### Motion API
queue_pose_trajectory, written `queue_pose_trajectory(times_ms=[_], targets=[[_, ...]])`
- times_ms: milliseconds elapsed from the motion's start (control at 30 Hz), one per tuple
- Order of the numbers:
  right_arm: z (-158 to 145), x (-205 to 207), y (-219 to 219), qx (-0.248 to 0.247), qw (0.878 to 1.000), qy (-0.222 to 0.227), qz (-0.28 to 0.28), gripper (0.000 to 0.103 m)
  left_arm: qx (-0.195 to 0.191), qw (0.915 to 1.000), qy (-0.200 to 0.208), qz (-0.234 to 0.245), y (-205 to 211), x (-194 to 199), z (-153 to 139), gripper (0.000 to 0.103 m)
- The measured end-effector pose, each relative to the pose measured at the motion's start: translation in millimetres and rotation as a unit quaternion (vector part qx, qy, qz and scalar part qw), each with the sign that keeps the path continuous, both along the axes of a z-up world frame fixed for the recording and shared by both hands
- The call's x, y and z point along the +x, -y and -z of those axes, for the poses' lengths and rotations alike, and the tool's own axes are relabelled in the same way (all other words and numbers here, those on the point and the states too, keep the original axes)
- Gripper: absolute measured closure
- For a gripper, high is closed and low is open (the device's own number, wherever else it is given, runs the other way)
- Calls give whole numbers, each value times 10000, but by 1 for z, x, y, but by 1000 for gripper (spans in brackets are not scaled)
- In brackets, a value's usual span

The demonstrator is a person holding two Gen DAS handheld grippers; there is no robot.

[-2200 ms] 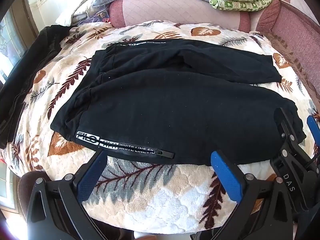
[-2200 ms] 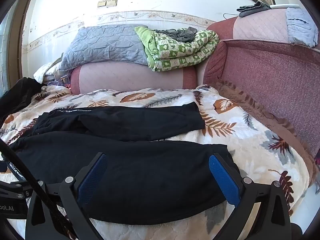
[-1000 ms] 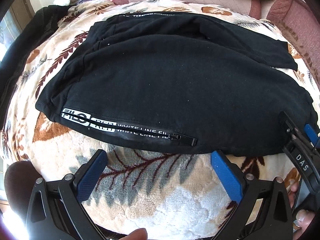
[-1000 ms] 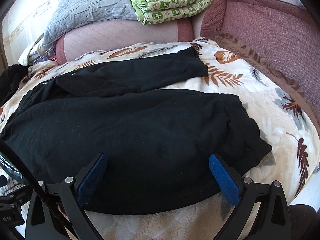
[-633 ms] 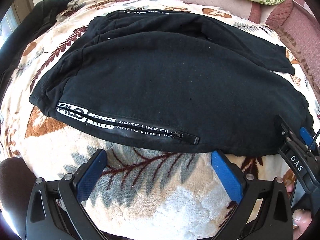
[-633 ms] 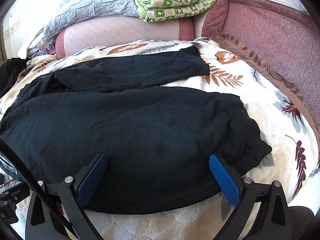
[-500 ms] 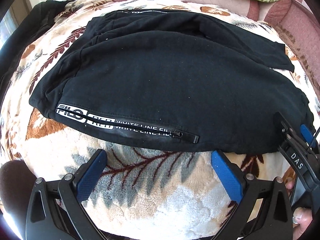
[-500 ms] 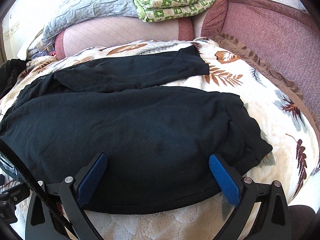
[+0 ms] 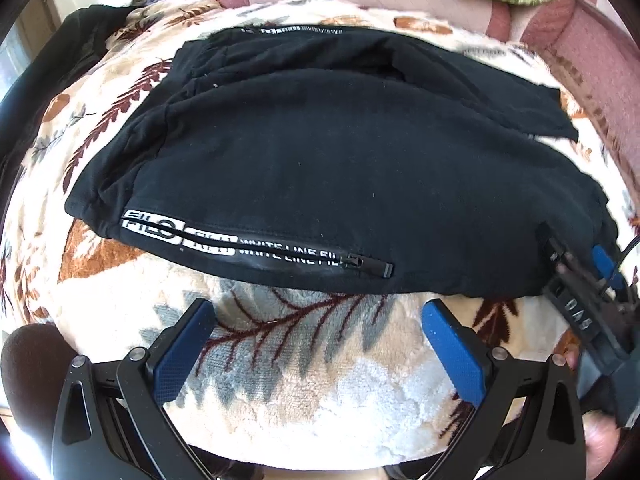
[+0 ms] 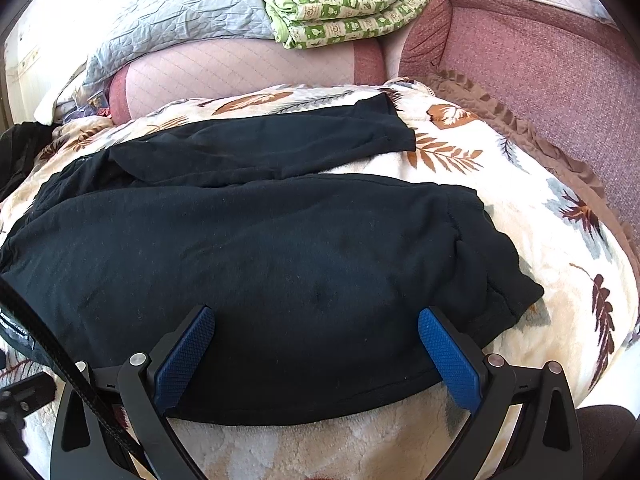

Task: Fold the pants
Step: 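Move both grippers toward the black sweatpants hem, fingers open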

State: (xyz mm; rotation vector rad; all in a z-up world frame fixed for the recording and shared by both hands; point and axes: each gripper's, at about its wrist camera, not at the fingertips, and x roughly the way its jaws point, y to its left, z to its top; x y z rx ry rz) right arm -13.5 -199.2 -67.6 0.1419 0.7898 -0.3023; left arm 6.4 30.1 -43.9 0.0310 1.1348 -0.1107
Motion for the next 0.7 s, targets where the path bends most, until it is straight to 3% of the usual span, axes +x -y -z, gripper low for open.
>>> queue_pose_trajectory(times_ms=[167, 500, 700], targets=[[1, -4, -6, -249, 9997, 27, -40, 0, -215, 9987, 463, 52, -6, -6, -29, 0], [2, -4, -2, -8, 10000, 14, 22, 0, -766, 9930, 891, 91, -43, -8, -77, 0], [-15, 0, -1, -161, 9986, -510, -52, 2, -1022, 9903, 938, 15, -75, -7, -89, 0]])
